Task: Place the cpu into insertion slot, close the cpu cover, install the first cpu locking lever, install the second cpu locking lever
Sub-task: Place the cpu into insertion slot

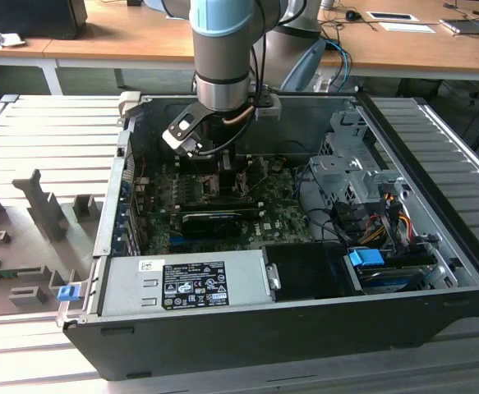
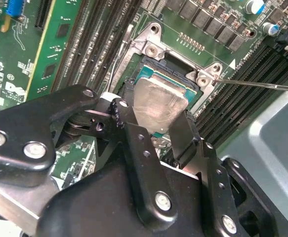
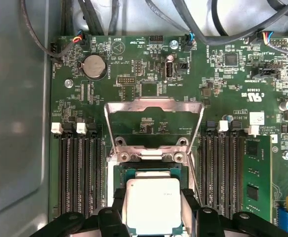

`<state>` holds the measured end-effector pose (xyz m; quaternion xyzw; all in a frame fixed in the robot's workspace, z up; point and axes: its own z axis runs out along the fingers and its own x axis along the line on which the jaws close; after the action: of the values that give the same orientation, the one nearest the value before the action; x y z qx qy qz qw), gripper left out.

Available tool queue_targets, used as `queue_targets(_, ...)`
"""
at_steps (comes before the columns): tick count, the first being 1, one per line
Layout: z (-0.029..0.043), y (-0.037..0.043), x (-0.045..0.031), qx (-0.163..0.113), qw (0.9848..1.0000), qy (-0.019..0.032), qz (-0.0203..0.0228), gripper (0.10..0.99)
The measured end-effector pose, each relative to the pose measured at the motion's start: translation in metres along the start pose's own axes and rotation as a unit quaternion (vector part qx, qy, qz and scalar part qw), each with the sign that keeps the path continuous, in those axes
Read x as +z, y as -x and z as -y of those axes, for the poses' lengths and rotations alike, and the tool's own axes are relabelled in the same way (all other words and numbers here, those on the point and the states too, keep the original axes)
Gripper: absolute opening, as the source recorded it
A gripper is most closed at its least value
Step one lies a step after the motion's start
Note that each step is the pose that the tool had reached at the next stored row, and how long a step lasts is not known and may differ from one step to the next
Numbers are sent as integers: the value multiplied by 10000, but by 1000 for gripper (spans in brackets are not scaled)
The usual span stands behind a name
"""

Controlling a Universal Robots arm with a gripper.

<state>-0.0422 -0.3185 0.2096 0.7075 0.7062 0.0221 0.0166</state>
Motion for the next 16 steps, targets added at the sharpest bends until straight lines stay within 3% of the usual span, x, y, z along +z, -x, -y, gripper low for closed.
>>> queue_targets(8,5,-13,76,31,10000,-2,5,525)
queue_targets(16,7,-12,68,77,10000,-1,5,525)
